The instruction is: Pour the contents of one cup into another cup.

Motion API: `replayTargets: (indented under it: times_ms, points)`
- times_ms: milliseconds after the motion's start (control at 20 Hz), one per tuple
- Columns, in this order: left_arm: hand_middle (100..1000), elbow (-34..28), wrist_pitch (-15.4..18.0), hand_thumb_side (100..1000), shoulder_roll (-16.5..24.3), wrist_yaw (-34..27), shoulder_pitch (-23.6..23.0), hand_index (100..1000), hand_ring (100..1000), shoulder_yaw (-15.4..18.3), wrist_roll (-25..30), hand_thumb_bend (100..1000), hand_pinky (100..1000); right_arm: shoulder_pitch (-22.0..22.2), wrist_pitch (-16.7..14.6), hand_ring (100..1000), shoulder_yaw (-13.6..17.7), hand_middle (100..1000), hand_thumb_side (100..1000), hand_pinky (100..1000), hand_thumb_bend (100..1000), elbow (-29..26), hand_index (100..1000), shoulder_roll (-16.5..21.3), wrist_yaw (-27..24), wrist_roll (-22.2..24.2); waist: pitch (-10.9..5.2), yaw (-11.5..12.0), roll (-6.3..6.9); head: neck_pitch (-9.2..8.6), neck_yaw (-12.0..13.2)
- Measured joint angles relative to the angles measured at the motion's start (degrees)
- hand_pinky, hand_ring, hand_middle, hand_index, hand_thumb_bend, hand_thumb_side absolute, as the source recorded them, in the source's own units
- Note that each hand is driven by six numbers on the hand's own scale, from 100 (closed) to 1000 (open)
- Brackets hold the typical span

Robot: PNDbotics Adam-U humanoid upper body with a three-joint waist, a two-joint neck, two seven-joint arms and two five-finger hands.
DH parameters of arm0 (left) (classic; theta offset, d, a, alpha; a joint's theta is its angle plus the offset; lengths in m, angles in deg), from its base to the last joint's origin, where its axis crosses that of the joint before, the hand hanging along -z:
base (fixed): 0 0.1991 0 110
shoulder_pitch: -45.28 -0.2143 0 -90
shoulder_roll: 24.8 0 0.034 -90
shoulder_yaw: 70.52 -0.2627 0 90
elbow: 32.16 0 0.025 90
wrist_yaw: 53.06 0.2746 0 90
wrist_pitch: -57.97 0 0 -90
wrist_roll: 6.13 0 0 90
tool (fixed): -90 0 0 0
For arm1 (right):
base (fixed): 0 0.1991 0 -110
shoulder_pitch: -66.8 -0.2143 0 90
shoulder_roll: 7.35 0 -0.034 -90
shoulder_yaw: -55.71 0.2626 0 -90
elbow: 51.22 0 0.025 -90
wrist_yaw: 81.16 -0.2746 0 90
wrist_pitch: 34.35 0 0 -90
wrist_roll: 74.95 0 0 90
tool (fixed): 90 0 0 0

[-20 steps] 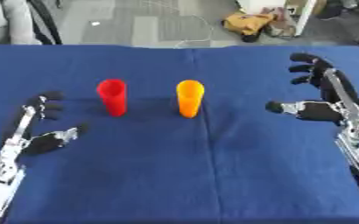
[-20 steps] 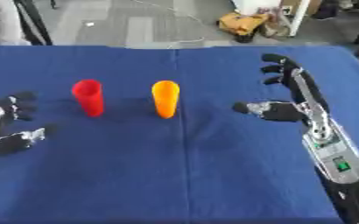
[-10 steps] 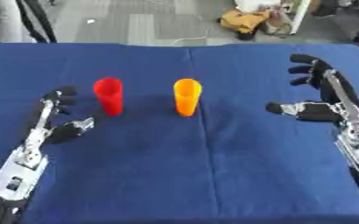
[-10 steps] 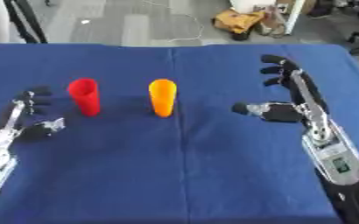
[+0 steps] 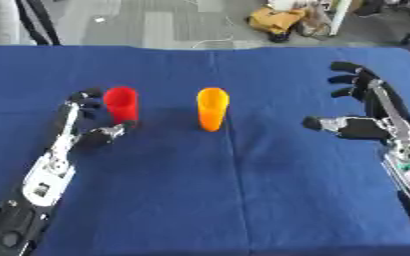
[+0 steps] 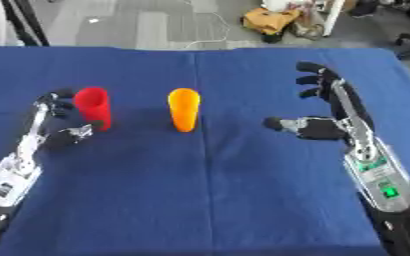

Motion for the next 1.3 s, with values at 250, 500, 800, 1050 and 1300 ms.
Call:
replayTargets:
  times_ms: [250,500,800,1050,1300]
  points:
    - [750,2.0,0.39,438,-0.36,0.79,2.25,871,720,0.15,0.08,814,641,-0.5,0.0,784,-0.12,824,315,662,931,-0.02,872,-0.04,-0.05,0.15,0.51,-0.63,-0.03,-0.44,0.26]
    - [710,4.23,0.23,439,-0.86,1.66,3.87,861,671,0.57,0.09,829,585,-0.54,-0.05,784,-0.15,824,313,661,928,-0.04,871,-0.06,-0.11,0.35,0.87,-1.17,-0.03,-0.83,0.45]
    - [629,6.04,0.11,430,-1.36,1.4,4.77,841,586,0.97,-0.02,817,497,-0.77,0.0,783,-0.18,823,309,662,925,-0.11,871,-0.07,-0.2,0.43,0.95,-1.61,0.16,-1.26,0.49]
    - [490,6.97,0.49,408,-1.57,0.17,5.3,788,461,1.29,0.09,773,353,-0.82,-0.01,783,-0.31,823,319,662,936,-0.14,871,-0.07,-0.35,0.45,0.95,-1.9,0.23,-1.28,0.49]
    - [382,6.99,0.91,351,-1.91,-1.74,5.28,733,320,1.28,0.06,632,164,-0.82,-0.02,778,-0.42,819,326,661,944,-0.14,869,-0.07,-0.44,0.46,0.94,-1.93,0.28,-1.29,0.47]
